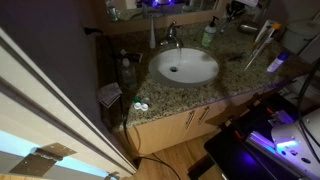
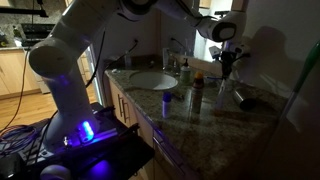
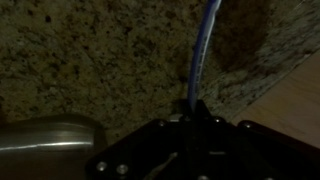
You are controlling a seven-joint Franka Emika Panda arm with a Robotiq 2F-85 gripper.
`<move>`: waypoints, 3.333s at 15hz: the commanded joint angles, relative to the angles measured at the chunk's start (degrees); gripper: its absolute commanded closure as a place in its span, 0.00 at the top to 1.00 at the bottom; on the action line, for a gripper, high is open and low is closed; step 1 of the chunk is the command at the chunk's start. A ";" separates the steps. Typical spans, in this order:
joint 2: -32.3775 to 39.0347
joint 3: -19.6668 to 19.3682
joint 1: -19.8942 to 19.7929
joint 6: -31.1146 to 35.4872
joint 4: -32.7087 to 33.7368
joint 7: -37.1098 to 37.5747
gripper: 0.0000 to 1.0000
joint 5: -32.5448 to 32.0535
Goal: Open the tap, wet the toothbrush, put it back and close the tap
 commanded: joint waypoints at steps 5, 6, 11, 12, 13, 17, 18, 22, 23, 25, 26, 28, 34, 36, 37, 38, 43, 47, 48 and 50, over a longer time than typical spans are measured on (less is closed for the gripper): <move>-1.22 -1.17 2.77 2.50 -6.34 -3.78 0.02 -5.97; -3.71 -0.48 2.62 3.78 -11.15 -6.75 0.02 -7.02; -10.42 1.99 0.85 11.58 -24.45 -21.57 0.02 -6.69; -11.99 2.28 0.54 12.29 -27.05 -22.72 0.02 -5.73; -15.33 2.62 -0.46 10.27 -29.67 -24.55 0.02 -4.51; -25.88 2.40 -1.29 9.52 -40.35 -35.61 0.02 -4.97; -29.03 2.09 -1.60 8.87 -43.16 -38.99 0.02 -5.19; -41.64 -0.19 -1.16 6.08 -52.69 -47.23 0.02 -5.64; -33.82 -0.39 0.07 6.29 -45.74 -43.50 0.09 -5.40; -39.15 -1.52 0.49 5.96 -49.54 -45.33 0.09 -5.49; -40.64 -1.79 0.63 5.95 -50.68 -45.57 0.09 -5.53; -35.65 -0.02 3.15 6.01 -49.97 -36.30 0.02 -6.54; -32.40 3.36 8.09 1.57 -51.27 -29.09 0.09 1.69; -31.13 4.31 9.16 1.74 -51.27 -27.46 0.09 3.41; -31.07 4.32 9.17 1.74 -51.26 -27.30 0.02 3.53; -30.45 3.86 10.31 6.53 -51.73 -21.90 0.02 2.35; -33.08 3.98 13.16 3.17 -50.07 -0.34 0.02 3.81; -33.57 4.07 14.09 2.33 -50.06 5.67 0.09 2.84; -34.20 4.07 14.26 1.74 -50.08 7.13 0.09 2.78; -34.57 3.95 14.26 1.53 -50.14 7.91 0.09 2.78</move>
